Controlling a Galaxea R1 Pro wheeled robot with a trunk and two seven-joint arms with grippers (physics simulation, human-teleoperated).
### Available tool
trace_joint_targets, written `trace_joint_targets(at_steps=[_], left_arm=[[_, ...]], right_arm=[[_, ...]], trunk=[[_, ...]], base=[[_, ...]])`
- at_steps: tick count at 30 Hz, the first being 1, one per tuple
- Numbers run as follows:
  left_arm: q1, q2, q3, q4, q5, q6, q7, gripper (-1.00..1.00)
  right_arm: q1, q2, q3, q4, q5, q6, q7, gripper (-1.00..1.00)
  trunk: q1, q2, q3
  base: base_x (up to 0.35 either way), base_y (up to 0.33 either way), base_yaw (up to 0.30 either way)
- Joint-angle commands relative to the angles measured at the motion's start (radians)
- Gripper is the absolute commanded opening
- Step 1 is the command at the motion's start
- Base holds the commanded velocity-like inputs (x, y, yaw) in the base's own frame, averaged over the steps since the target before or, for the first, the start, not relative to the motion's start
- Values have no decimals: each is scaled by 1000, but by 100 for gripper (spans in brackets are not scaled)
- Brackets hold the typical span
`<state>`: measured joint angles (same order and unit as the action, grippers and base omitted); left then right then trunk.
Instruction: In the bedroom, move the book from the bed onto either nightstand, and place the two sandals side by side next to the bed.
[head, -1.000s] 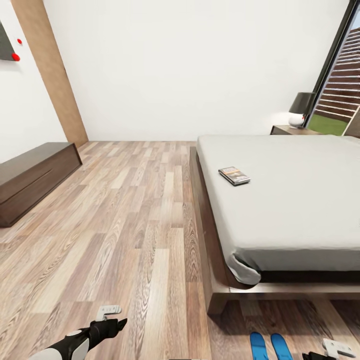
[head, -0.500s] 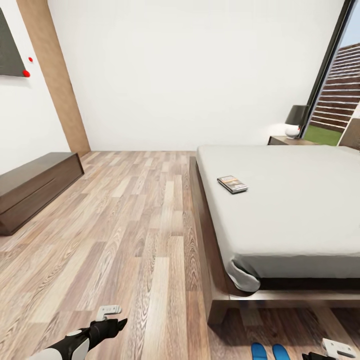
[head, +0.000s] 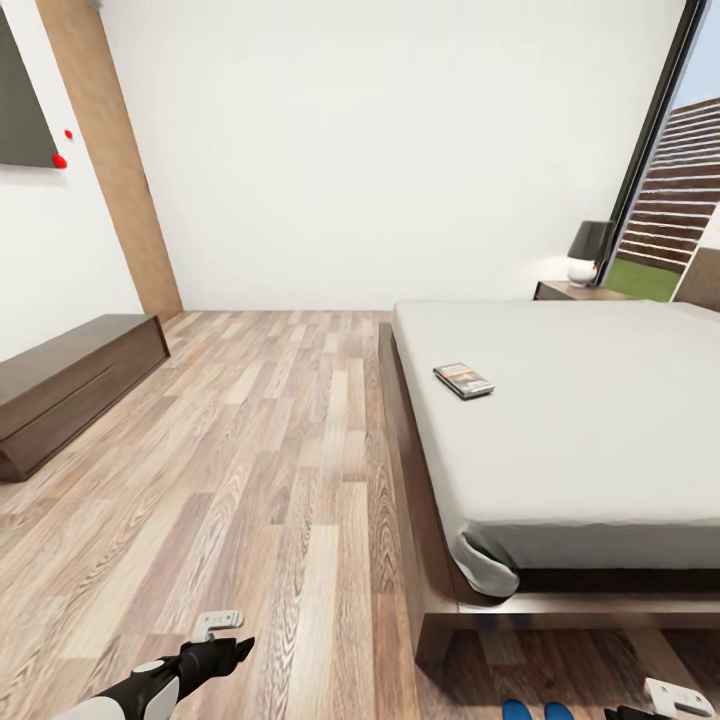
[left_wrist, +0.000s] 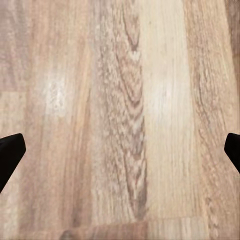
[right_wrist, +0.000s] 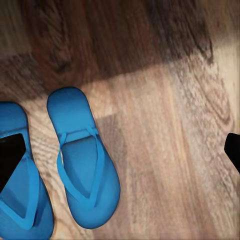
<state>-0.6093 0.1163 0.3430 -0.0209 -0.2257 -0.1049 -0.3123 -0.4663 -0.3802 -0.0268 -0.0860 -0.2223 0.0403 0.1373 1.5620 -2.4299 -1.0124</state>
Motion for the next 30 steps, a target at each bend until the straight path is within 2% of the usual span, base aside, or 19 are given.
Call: trace_joint_targets(at_steps=[1, 11, 13, 15, 16, 17, 18, 19, 20, 21, 24, 30], left_arm=[[0, 0, 8, 1, -11, -4, -2, 100], [1, 0, 8, 1, -11, -4, -2, 100], [2, -2, 8, 1, -10, -5, -2, 100], [4, -4, 9, 1, -8, -10, -2, 100], [10, -5, 9, 2, -7, -13, -2, 100], [28, -6, 10, 2, -5, -16, -2, 100], [42, -7, 10, 2, -5, -17, -2, 100], [50, -7, 10, 2, -5, -17, -2, 100], [67, -7, 10, 2, -5, -18, -2, 100], [109, -8, 9, 1, -5, -19, -2, 100], [138, -15, 10, 1, -6, -19, -2, 100], [179, -19, 10, 0, -9, -22, 1, 100]], right_arm=[[0, 0, -2, -1, -6, 4, 4, 100], [0, 1, -1, 0, -5, 4, 4, 100], [0, 12, -1, 0, -5, 5, 4, 100], [0, 39, -1, 1, -5, 5, 4, 100], [0, 66, -1, 1, -5, 5, 4, 100], [0, 131, -2, 2, -5, 5, 3, 100], [0, 165, -2, 4, -4, 6, 3, 100], [0, 181, -2, 6, -4, 6, 3, 100], [0, 211, -3, 15, -4, 6, 2, 100], [0, 261, -3, 60, -5, 6, 2, 100], [0, 279, -2, 101, -5, 5, 2, 100], [2, 287, -4, 123, -7, 4, 3, 100]], trunk=[[-4, 7, 2], [-42, 77, 34], [-50, 91, 40], [-58, 105, 46], [-62, 112, 49], [-65, 119, 52], [-69, 126, 56], [-73, 133, 59], [-77, 140, 62], [-81, 147, 65], [-92, 168, 74], [-115, 210, 93]], base=[[0, 0, 0], [0, 0, 0], [0, 0, 0], [0, 0, 0], [0, 0, 0], [0, 0, 0], [0, 0, 0], [0, 0, 0], [0, 0, 0], [0, 0, 0], [0, 0, 0], [0, 0, 0]])
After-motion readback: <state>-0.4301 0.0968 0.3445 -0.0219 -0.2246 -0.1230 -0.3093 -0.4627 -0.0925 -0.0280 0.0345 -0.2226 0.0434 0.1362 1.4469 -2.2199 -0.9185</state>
